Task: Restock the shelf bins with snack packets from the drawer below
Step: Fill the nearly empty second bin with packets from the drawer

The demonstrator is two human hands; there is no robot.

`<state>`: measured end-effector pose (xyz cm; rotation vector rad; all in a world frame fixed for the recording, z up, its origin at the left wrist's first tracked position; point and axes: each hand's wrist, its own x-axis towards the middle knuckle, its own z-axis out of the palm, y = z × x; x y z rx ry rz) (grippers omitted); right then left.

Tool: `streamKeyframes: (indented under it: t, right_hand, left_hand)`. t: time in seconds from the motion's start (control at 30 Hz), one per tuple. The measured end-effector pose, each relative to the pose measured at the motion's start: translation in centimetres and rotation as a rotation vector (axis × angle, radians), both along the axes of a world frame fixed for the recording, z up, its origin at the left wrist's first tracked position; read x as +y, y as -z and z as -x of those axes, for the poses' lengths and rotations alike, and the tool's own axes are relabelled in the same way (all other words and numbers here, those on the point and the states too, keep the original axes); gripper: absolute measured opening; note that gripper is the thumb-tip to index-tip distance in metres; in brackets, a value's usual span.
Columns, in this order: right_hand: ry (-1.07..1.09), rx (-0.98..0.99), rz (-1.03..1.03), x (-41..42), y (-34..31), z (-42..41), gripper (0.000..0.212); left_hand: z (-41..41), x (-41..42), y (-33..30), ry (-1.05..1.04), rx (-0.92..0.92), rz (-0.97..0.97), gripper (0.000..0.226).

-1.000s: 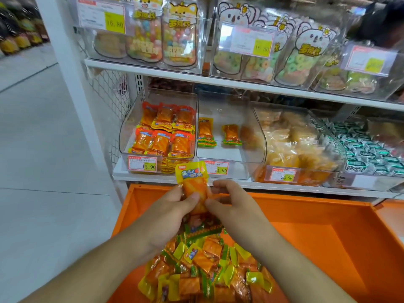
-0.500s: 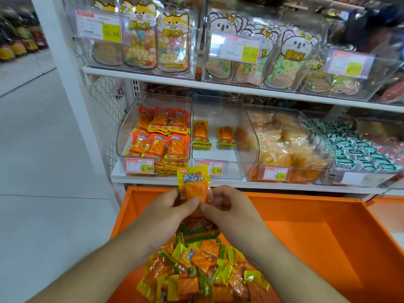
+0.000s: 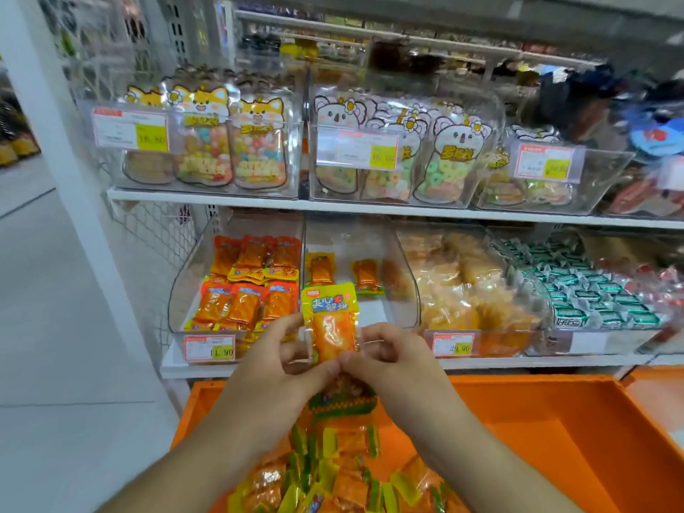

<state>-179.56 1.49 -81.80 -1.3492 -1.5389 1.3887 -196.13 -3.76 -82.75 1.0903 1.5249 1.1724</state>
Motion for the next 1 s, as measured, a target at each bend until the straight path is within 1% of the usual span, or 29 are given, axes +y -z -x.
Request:
streamKeyframes:
  t: [0.03, 0.1, 0.13, 0.2, 0.27, 0.33, 0.37, 0.43, 0.53, 0.57, 0.6, 0.63, 0.7, 0.9, 1.0]
  right_hand:
    - [-0.014, -0.028, -0.021, 1.0, -0.5, -0.2, 0.028]
    - [-0.047, -0.072, -0.088, 3.1, -1.3, -0.9, 0.039]
    - [-0.039, -0.118, -0.152, 4.2, -1.6, -1.3, 0.045]
    - [-0.001, -0.289, -0.336, 6.4, -1.8, -2.5, 0.055]
    - [0.017, -0.467, -0.466, 8.2, -1.5, -3.8, 0.064]
    - [0.008, -0.572, -0.493, 9.6, -0.6, -5.0, 0.067]
    - [0.0, -0.607, -0.487, 10.0, -0.2, -5.4, 0.067]
    - [-0.017, -0.635, -0.476, 10.7, 0.5, -6.1, 0.066]
    - [-0.012, -0.634, -0.475, 11.4, 1.5, -6.9, 0.072]
    - [-0.01, -0.625, -0.477, 11.7, 1.8, -7.1, 0.072]
    - [-0.014, -0.614, -0.486, 11.8, 2.1, -7.3, 0.07]
    - [-0.024, -0.604, -0.492, 12.0, 2.4, -7.5, 0.067]
    - [-0.039, -0.593, -0.493, 12.2, 2.9, -7.7, 0.064]
    - [-0.03, -0.616, -0.57, 12.2, 3.4, -7.6, 0.059]
    - [-0.029, -0.631, -0.595, 12.2, 3.4, -7.5, 0.059]
  left_hand:
    - [0.0, 1.3, -0.3, 0.001, -0.008, 0.014, 0.074]
    - [-0.2, 4.4, -1.1, -0.013, -0.036, 0.048, 0.069]
    - [-0.2, 6.1, -1.4, -0.034, -0.042, 0.063, 0.063]
    - [-0.6, 9.6, -2.1, -0.112, -0.003, 0.073, 0.058]
    - [-1.1, 12.9, -2.6, -0.167, 0.102, 0.086, 0.051]
    - [-1.7, 16.0, -2.5, -0.202, 0.248, 0.109, 0.034]
    - [-1.9, 17.4, -2.1, -0.217, 0.319, 0.13, 0.03]
    - [-2.4, 20.1, -0.9, -0.242, 0.421, 0.175, 0.028]
    - [-3.0, 23.7, 0.9, -0.234, 0.612, 0.214, 0.02]
    - [-3.2, 24.7, 1.4, -0.231, 0.661, 0.214, 0.024]
    - [-3.3, 25.8, 2.1, -0.235, 0.702, 0.215, 0.033]
    - [-3.4, 26.5, 2.5, -0.241, 0.729, 0.224, 0.04]
    - [-3.5, 27.6, 3.4, -0.24, 0.761, 0.246, 0.044]
    - [-3.8, 28.3, 5.0, -0.178, 0.818, 0.231, 0.031]
    - [-3.3, 28.3, 5.5, -0.169, 0.893, 0.213, 0.035]
